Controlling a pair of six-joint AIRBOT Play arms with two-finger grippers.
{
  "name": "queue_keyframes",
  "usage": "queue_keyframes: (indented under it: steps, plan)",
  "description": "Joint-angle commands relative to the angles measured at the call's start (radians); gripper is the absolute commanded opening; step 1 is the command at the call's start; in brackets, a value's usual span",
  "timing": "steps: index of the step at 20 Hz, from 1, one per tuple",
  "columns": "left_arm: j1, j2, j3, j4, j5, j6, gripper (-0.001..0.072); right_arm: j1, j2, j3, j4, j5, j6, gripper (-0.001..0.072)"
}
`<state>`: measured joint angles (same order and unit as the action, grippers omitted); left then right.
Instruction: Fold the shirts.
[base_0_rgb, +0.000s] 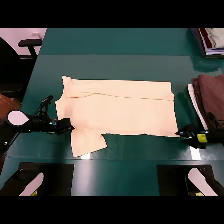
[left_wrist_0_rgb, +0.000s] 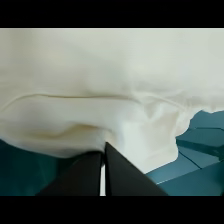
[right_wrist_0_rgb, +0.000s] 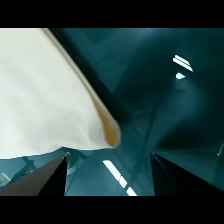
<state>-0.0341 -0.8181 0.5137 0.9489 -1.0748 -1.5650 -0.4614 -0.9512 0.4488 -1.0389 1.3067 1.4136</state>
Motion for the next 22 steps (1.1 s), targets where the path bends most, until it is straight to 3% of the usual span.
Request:
queue_keyframes:
  steps: [1, 2, 3, 6, 10, 12, 14, 16, 18, 22]
  plan:
    - [0.000, 0.000, 0.003, 0.000, -0.001, 0.002, 0.0023, 0.082, -0.035, -0.022, 0.053, -0.113, -0.001, 0.0564]
    - [0.000, 0.000, 0.003, 0.000, -0.003, 0.003, 0.0023, 0.127, -0.062, -0.002, 0.051, -0.121, -0.001, 0.0390]
    - [0.000, 0.001, 0.003, 0.001, -0.014, 0.005, 0.0023, 0.167, -0.087, 0.023, 0.051, -0.126, -0.001, 0.0272]
    - [0.000, 0.001, 0.004, 0.028, -0.103, 0.029, 0.0021, 0.261, -0.126, 0.109, 0.040, -0.127, -0.002, 0.0019]
    - [-0.051, 0.031, 0.003, 0.128, -0.222, 0.003, 0.0020, 0.327, -0.005, 0.172, -0.119, -0.013, 0.014, 0.0018]
    - [-0.114, 0.126, 0.003, 0.151, -0.224, -0.082, 0.0019, 0.330, 0.106, 0.174, -0.208, 0.099, 0.022, 0.0019]
    - [-0.159, 0.227, 0.004, 0.129, -0.307, -0.172, 0.0021, 0.327, 0.221, 0.174, -0.274, 0.197, 0.027, 0.0018]
    - [-0.183, 0.297, 0.006, 0.061, -0.402, -0.200, 0.0021, 0.327, 0.319, 0.174, -0.309, 0.251, 0.046, 0.0018]
    - [-0.184, 0.303, 0.047, 0.069, -0.375, -0.180, 0.0021, 0.327, 0.359, 0.191, -0.309, 0.253, 0.061, 0.0018]
    - [-0.184, 0.171, 0.188, 0.307, -0.115, -0.143, 0.0021, 0.340, 0.180, 0.354, -0.272, 0.179, 0.070, 0.0018]
